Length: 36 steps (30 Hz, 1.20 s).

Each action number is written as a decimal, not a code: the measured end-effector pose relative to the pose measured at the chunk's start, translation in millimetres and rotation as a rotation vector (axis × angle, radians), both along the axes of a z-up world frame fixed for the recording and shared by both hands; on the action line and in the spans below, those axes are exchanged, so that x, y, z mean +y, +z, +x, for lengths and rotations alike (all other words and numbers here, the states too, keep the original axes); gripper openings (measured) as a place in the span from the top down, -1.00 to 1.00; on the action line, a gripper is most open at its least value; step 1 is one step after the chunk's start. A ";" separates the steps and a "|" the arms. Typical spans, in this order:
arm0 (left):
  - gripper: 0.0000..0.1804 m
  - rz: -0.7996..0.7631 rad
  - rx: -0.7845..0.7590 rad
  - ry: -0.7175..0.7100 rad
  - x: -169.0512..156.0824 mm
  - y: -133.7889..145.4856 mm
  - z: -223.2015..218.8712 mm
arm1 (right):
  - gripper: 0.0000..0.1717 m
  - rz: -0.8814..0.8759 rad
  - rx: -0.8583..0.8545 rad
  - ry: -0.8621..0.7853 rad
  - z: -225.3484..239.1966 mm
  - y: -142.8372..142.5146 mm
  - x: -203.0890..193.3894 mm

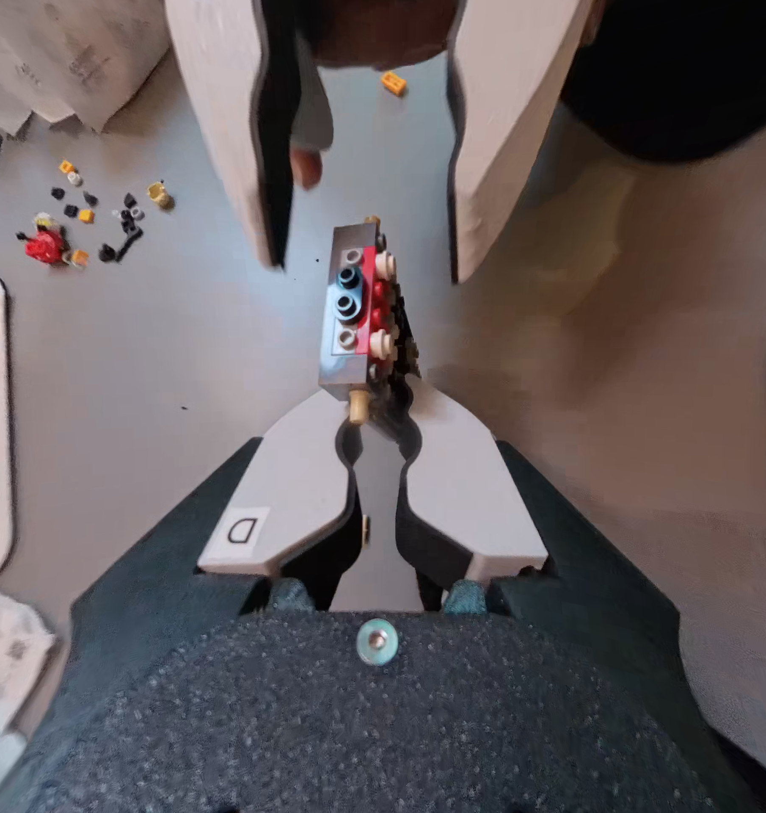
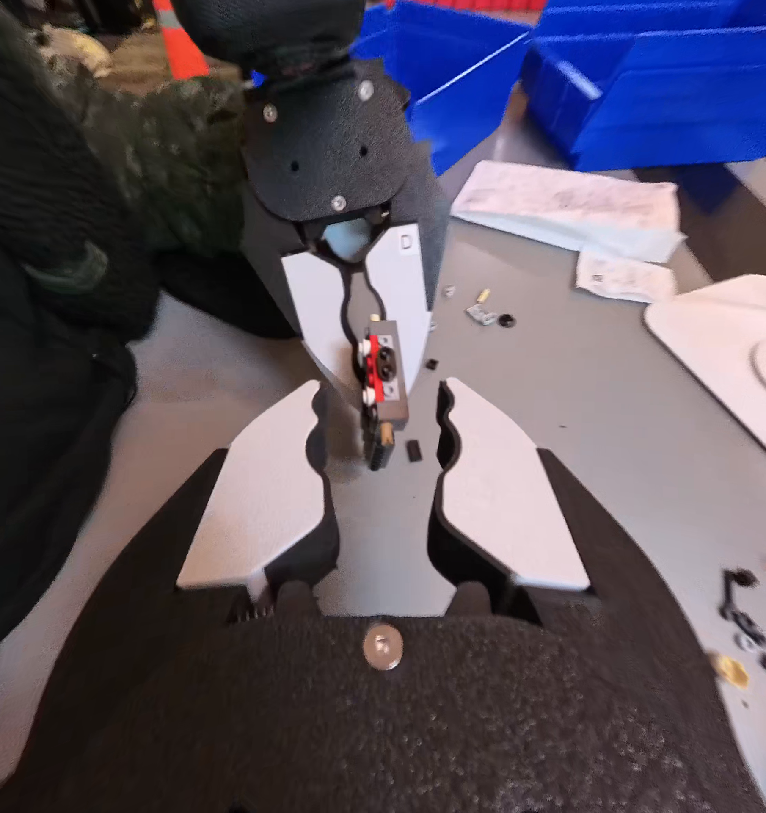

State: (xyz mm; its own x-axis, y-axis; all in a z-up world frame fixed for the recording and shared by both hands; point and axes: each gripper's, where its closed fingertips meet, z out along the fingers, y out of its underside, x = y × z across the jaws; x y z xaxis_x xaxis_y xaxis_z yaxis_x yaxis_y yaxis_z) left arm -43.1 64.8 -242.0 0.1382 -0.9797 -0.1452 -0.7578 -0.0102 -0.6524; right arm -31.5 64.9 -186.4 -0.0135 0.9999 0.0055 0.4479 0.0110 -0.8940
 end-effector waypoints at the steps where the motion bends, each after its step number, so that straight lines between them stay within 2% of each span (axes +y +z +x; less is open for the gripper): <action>1: 0.86 0.036 0.022 -0.012 -1.1 0.5 1.9 | 0.58 0.000 -0.012 0.034 -2.7 -3.8 -6.2; 2: 0.86 0.052 0.027 -0.025 -3.0 1.6 3.5 | 0.76 0.012 -0.018 0.044 -4.7 -6.3 -8.7; 5: 0.85 0.060 -0.048 0.006 2.6 8.6 4.5 | 0.77 0.053 0.028 0.006 -5.4 0.5 -3.0; 7: 0.82 0.063 -0.163 0.041 10.2 21.6 5.1 | 0.77 0.047 0.113 -0.039 -3.3 13.0 4.1; 8: 0.73 0.058 -0.232 0.044 11.5 29.1 6.3 | 0.77 0.039 0.161 -0.066 -1.7 19.3 8.3; 11: 0.62 -0.025 -0.433 0.050 11.4 44.4 10.6 | 0.77 -0.013 0.336 -0.077 1.1 40.7 10.0; 13: 0.63 -0.102 -0.554 0.040 7.0 51.7 15.4 | 0.78 -0.012 0.411 -0.060 0.6 49.4 6.3; 16: 0.80 -0.132 -0.674 0.005 -1.1 67.3 20.5 | 0.78 -0.022 0.413 -0.020 -3.5 45.4 -1.1; 19: 0.81 -0.088 -0.635 0.024 1.4 65.6 20.0 | 0.78 0.017 0.358 -0.028 -6.5 34.6 -0.5; 24: 0.83 -0.001 -0.518 0.047 3.6 54.2 15.6 | 0.77 0.205 0.231 -0.058 -7.1 22.8 2.8; 28: 0.83 -0.018 -0.463 0.052 2.5 46.2 15.1 | 0.77 0.404 0.176 -0.069 -7.1 25.0 1.4; 32: 0.83 -0.029 -0.424 0.053 1.8 39.4 15.1 | 0.81 0.472 0.090 -0.056 -7.3 13.9 -0.1; 36: 0.83 -0.139 -0.436 0.091 3.2 37.9 13.5 | 0.82 0.594 0.064 -0.089 -8.4 14.2 4.2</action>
State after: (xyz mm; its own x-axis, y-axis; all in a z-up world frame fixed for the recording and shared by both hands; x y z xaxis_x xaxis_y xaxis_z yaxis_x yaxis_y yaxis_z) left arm -29.6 68.0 -204.1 0.2439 -0.9667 0.0775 -0.4050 -0.1741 -0.8976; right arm -39.9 69.1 -172.2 0.0889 0.8226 0.5616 0.4155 0.4818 -0.7715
